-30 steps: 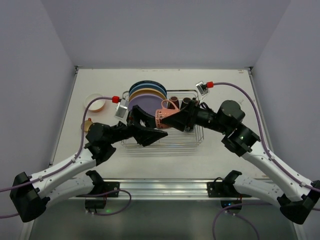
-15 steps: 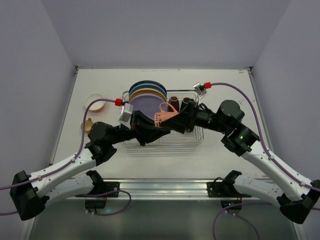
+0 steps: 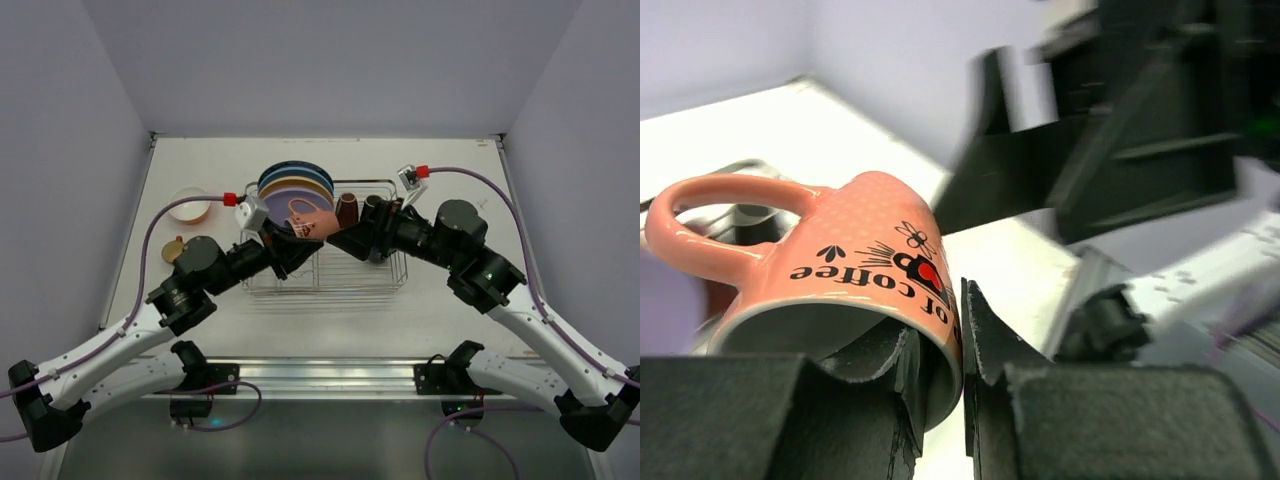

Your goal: Unload the mixed dishes from the dish rack

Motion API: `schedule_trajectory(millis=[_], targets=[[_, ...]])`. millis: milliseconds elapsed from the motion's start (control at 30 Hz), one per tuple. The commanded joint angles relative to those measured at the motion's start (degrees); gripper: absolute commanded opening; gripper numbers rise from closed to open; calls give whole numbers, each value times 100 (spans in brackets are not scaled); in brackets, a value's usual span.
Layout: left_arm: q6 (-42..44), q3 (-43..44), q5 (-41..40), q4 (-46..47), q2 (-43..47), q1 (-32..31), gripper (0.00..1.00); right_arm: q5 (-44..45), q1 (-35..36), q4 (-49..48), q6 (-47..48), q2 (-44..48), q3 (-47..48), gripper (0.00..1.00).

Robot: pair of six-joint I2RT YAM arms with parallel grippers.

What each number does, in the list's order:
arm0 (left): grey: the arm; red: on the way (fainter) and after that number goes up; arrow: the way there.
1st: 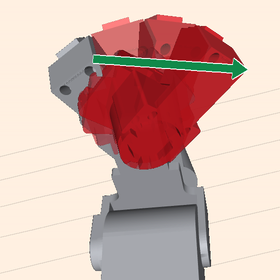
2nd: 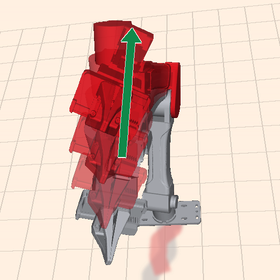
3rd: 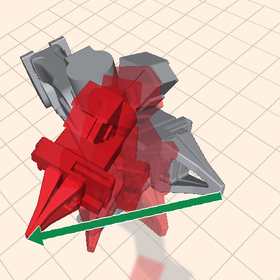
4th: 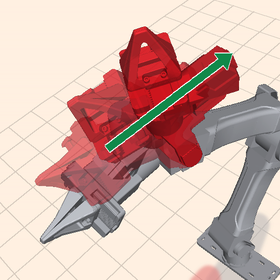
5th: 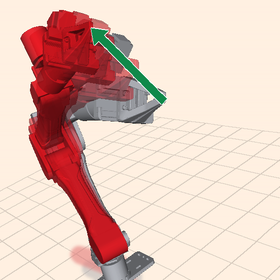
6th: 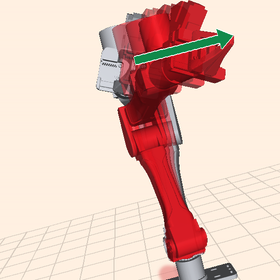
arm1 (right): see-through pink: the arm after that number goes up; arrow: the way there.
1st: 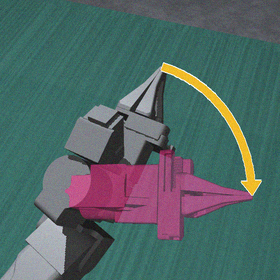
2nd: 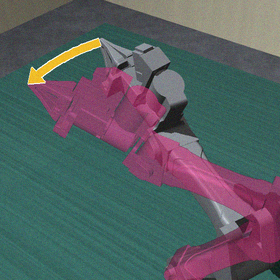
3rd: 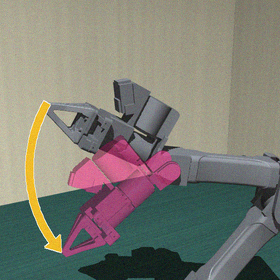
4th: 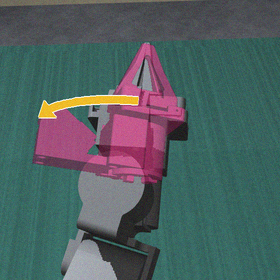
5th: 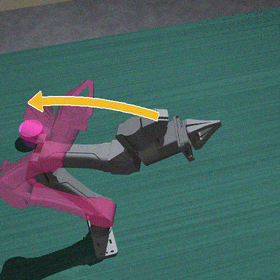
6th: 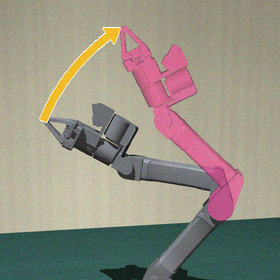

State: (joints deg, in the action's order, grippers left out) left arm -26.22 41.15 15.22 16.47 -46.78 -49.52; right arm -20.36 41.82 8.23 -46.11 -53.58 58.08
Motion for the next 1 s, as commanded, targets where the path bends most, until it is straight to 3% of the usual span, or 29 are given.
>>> schedule_trajectory(millis=[0,67,167,200,233,267,300,367,400,433,700,967], targets=[[460,639,-2070,-1793,134,47,0,927,-43,599,462,339,361,99],[442,1060,-2705,-2883,100,47,0,1341,-60,1022,716,462,449,99],[93,1893,-4365,-4666,-277,117,0,1710,-60,1452,1085,559,581,99],[-75,2115,-5110,-5218,-670,379,0,1798,-60,1610,1165,585,607,99],[-172,2300,-5282,-6068,-883,625,0,1964,-60,1655,1279,603,625,99],[-225,2458,-5249,-6303,-1181,915,0,2018,-60,1690,1332,647,625,99],[-148,2460,-5023,-6418,-1262,1683,0,2027,-60,1752,1376,656,616,99],[360,2337,-3886,-6174,-1350,2478,0,2027,-60,1805,1482,700,564,99],[485,2354,-3626,-6104,-1386,3108,0,2132,-60,1831,1517,752,529,99],[617,2406,-3510,-6077,-1438,3332,0,2159,-69,1857,1569,796,450,99],[873,3337,-3262,-6479,-3432,3756,0,2475,-78,2288,2035,955,309,99],[1004,2987,-2358,-6209,-3952,3941,0,2458,-113,2394,2431,1034,194,99]])
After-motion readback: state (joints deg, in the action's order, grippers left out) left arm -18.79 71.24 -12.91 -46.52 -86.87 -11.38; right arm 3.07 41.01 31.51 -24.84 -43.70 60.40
